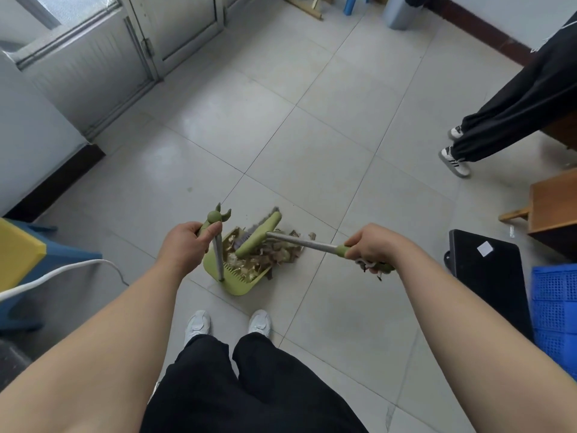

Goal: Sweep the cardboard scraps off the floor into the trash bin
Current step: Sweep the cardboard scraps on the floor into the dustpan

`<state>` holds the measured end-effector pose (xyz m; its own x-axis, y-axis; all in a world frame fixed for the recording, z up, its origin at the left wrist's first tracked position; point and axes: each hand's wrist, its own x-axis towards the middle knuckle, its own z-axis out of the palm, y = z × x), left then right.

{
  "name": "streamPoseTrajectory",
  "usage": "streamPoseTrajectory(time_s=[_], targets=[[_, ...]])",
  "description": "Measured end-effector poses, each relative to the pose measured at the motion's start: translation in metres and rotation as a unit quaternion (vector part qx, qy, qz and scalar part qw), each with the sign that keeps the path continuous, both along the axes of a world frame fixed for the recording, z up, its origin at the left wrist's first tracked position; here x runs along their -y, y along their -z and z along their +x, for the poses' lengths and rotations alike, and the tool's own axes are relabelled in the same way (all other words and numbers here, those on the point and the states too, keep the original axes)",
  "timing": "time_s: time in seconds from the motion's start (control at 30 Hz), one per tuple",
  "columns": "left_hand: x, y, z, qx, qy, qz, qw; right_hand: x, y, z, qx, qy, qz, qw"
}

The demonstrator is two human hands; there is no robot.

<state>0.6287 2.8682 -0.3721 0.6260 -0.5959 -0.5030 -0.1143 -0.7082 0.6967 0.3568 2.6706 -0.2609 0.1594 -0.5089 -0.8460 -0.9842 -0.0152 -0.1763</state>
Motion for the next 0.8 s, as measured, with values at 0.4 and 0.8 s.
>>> streamPoseTrajectory(time_s=[0.4, 0.8], targets=[[-0.031, 0.008, 0.006, -0.023, -0.069, 0.000, 0.997, 0.023, 0.035, 0.059, -0.001, 0.093, 0.004, 0.996], [-0.022, 0.010, 0.012, -0.026, -0.089, 0.003, 0.996, 0.006, 0.038, 0.061, -0.087, -0.006, 0.096, 0.992]])
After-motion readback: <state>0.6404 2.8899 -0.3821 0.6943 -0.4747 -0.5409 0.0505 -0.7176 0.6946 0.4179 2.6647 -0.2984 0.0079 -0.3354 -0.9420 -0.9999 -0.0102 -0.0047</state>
